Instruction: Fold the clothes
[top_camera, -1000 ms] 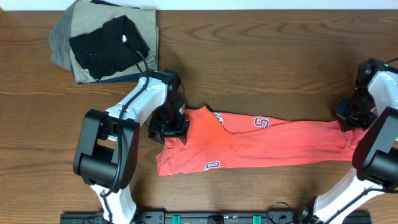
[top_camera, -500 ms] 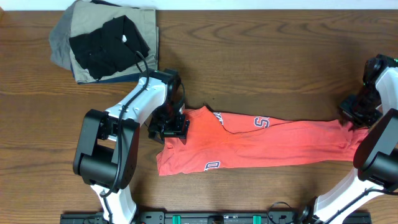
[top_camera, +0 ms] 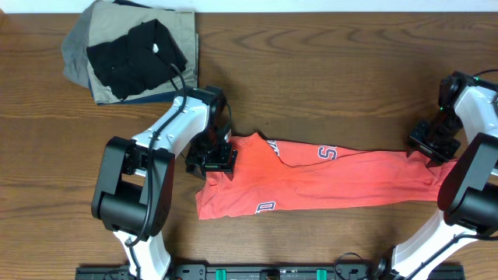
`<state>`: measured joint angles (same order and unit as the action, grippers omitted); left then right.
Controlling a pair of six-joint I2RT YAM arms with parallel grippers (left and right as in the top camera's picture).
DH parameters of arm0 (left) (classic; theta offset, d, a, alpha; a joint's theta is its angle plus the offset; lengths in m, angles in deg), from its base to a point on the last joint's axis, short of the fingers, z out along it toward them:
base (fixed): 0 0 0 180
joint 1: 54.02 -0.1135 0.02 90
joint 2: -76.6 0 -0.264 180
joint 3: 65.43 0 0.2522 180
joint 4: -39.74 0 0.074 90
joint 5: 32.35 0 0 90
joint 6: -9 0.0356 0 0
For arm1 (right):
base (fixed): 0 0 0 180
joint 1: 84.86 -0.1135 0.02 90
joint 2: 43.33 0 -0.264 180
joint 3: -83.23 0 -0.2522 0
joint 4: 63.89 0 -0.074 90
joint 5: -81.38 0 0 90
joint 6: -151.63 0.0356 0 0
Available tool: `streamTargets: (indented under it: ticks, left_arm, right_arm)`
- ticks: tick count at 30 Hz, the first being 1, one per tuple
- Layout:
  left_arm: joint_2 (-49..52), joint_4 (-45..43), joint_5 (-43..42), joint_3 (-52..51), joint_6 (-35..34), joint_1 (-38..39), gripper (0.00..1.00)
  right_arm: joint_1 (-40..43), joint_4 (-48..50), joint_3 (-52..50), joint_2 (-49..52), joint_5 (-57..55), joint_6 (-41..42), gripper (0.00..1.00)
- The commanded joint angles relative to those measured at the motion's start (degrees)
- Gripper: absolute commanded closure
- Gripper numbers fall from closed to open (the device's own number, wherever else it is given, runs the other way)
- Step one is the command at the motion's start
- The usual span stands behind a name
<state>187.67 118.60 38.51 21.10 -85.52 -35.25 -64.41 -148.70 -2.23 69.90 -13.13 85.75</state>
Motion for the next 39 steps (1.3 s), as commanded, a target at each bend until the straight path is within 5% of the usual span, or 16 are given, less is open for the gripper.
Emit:
streamTargets:
  ticks: [1, 3, 7, 16, 31, 37, 38, 39]
  left_arm:
    - [-0.17, 0.11, 0.15, -0.35, -0.07, -0.04, 0.28]
    - [-0.17, 0.11, 0.15, -0.35, -0.07, -0.04, 0.28]
    - [-0.17, 0.11, 0.15, -0.35, -0.07, -0.02, 0.28]
    - [-0.17, 0.11, 0.33, -0.35, -0.04, -0.04, 0.28]
    - [-0.17, -0.07, 0.31, -0.35, -0.09, -0.09, 0.28]
    - [-0.87, 2.43, 0.07, 0.15, -0.13, -0.09, 0.34]
    - [-1.38, 3.19, 0.04, 0.37, -0.13, -0.09, 0.34]
    - [-1.97, 3.48, 0.07, 0.46, -0.13, -0.09, 0.34]
  right_arm:
    - [-0.22, -0.83, -0.35, 0.33, -0.9, 0.02, 0.67]
    - [-0.22, -1.38, -0.35, 0.33, -1.49, 0.02, 0.68]
    - [-0.24, -2.27, -0.39, 0.33, -1.49, 0.09, 0.99]
    - [0.52, -5.2, 0.24, -1.01, -8.13, 6.73, 0.99]
    - [6.38, -6.82, 3.17, -9.77, -5.95, 6.71, 0.98]
    - [5.75, -7.78, 3.02, -9.73, -6.01, 6.73, 0.82]
    - [5.75, -7.85, 3.02, -9.73, -6.03, 6.73, 0.71]
    - [5.75, -7.89, 3.02, -9.73, -6.03, 6.69, 0.27]
